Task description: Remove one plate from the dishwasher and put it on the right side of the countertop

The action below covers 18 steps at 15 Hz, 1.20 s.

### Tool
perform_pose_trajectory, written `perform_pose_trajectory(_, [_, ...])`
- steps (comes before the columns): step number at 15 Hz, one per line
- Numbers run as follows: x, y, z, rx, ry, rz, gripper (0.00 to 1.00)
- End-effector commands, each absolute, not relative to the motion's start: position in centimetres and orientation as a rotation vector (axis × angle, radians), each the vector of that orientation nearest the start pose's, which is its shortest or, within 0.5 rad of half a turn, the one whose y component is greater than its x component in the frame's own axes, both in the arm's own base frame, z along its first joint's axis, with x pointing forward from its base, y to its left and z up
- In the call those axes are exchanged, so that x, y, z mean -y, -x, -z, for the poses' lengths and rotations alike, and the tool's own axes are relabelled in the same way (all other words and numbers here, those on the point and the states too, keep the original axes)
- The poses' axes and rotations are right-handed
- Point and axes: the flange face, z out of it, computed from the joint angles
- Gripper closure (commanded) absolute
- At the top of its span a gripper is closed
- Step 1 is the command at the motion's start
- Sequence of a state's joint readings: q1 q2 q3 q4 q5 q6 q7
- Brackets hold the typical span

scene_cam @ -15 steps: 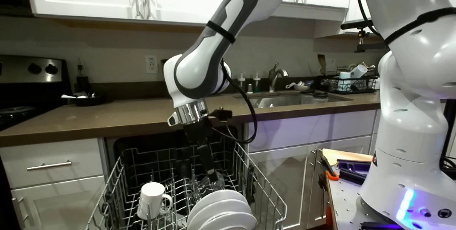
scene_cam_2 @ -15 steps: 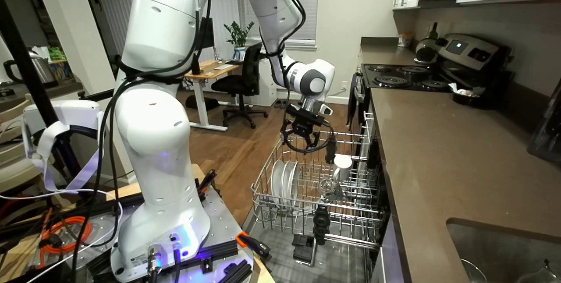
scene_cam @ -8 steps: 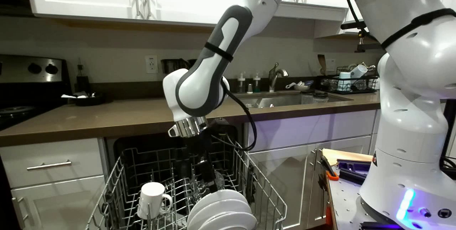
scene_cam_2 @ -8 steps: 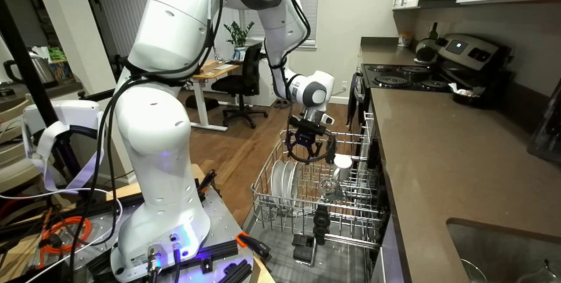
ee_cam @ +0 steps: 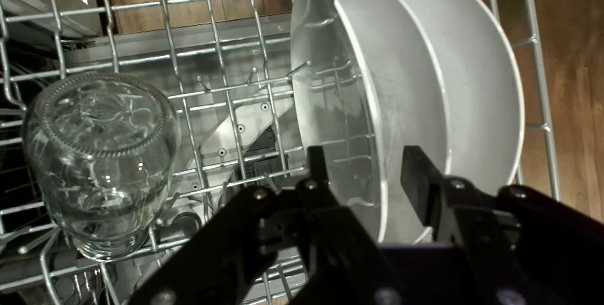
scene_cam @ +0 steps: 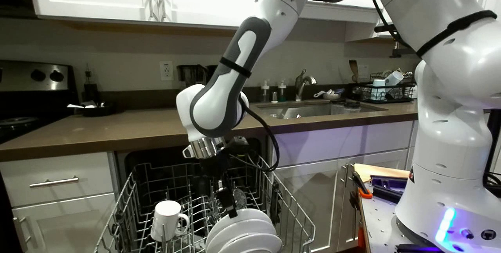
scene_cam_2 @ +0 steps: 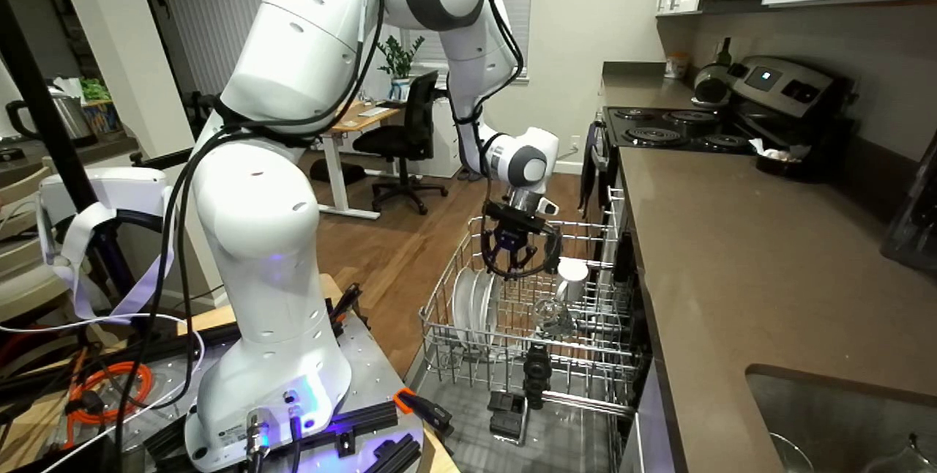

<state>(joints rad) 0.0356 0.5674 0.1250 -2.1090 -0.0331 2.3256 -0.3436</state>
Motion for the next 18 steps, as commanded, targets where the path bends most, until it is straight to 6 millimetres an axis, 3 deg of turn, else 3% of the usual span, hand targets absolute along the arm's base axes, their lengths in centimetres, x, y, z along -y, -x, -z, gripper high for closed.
perform_pose_trajectory(1, [-9.0, -53.1, -11.3, 0.769, 2.925, -0.519, 0.49])
perform_pose_trajectory(4, [-9.0, -53.2, -10.9, 0.766, 2.918, -0.527, 0.45])
perform_pose_trajectory(6, [-9.1, -53.4, -10.6, 0.765, 2.914, -0.529, 0.48])
perform_pose_trajectory(8, [-9.1, -53.4, -10.4, 0.767, 2.904, -0.534, 0.71])
perform_pose_trajectory(12, [-9.2, -53.3, -10.3, 0.763, 2.872, -0.558, 0.94])
perform_pose_trajectory(15, [-9.4, -52.9, -10.6, 0.745, 2.837, -0.605, 0.97])
perform_pose_trajectory(18, [-9.7, -52.6, -11.2, 0.742, 2.817, -0.636, 0.94])
